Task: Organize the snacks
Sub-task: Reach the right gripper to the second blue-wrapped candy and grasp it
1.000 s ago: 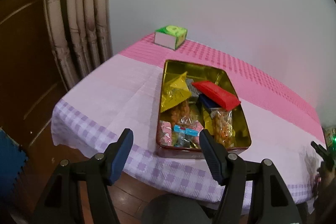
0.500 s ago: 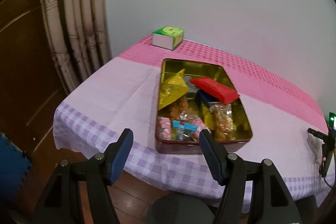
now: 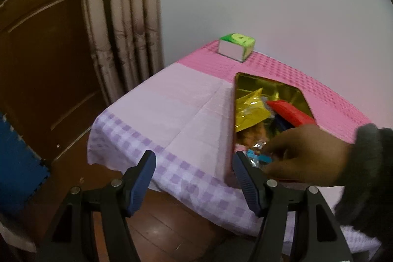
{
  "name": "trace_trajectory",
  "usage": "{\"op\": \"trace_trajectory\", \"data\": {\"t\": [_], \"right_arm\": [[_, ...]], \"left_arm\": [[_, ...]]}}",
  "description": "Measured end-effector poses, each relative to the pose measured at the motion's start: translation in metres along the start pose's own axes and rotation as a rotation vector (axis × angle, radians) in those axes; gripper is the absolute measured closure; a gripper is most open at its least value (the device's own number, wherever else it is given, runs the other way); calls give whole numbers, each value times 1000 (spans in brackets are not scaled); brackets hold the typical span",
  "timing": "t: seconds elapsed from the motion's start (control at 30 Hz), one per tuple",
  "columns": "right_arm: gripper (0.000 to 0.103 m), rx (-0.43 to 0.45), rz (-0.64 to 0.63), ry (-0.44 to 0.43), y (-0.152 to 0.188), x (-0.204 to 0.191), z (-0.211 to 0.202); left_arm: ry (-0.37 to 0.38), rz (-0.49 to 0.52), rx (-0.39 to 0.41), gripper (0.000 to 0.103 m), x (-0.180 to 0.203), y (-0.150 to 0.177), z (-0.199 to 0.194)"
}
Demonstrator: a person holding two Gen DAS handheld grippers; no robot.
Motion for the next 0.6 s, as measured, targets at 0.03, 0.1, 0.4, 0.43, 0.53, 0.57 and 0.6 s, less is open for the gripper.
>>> {"op": "trace_trajectory", "data": {"t": [0.03, 0.1, 0.4, 0.43, 0.53, 0.57, 0.6], "right_arm": [[0, 0, 0, 0, 0, 0, 0], [0, 0, 0, 0, 0, 0, -1], [0, 0, 0, 0, 0, -1, -1], [0, 0, 0, 0, 0, -2, -1], [0, 0, 0, 0, 0, -2, -2], [0, 0, 0, 0, 0, -2, -2], [0, 0, 0, 0, 0, -2, -2]], "left_arm": [[0, -4, 1, 36, -1, 0, 0], [12, -8, 5, 36, -1, -2, 2], [80, 19, -21, 36, 11, 0, 8], [89, 35, -21, 36, 15, 2, 5], [91, 61, -14, 36, 21, 4, 0], [88, 75, -5, 36, 24, 3, -1], [84, 95, 6, 36, 28, 2, -4]]}}
Point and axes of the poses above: each gripper's, at about its wrist camera, not at the fingertips, and z roughly the way its jaws point, x to its right, y to its underside, the point moved 2 cm from there along z, roughly the way its jaws point, and after that the axes turned 13 degrees about x, right-handed, at the moved point
